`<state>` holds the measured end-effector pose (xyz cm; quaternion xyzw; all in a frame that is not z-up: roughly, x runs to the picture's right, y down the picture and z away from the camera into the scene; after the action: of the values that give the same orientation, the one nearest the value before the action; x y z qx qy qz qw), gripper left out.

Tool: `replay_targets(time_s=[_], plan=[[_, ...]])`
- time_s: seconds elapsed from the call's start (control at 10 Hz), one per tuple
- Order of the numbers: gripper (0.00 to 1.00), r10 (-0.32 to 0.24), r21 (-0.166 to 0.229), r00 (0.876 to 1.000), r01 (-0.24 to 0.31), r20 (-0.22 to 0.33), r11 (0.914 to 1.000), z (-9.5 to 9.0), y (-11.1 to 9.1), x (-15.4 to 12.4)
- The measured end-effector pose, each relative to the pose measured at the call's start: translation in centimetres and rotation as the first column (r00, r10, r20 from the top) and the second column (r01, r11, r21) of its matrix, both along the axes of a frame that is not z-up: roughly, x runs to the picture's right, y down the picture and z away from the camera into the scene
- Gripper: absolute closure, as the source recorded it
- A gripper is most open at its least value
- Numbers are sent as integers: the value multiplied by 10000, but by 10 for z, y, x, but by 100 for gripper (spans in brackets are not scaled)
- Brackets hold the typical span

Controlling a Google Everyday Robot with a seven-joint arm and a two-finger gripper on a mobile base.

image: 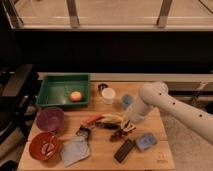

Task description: Place grapes in purple bowl

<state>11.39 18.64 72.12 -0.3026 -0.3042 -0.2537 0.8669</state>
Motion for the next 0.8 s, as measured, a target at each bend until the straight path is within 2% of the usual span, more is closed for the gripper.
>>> replay_targets(time_s=[0.3, 0.6, 0.8], plan=[[100, -383, 726, 9993, 383, -5, 9966, -18, -33, -3], [100, -1231, 1660, 9919, 1161, 326, 9793, -41, -101, -33], [100, -1824, 2193, 9794, 1599, 866, 9625, -41, -145, -75]])
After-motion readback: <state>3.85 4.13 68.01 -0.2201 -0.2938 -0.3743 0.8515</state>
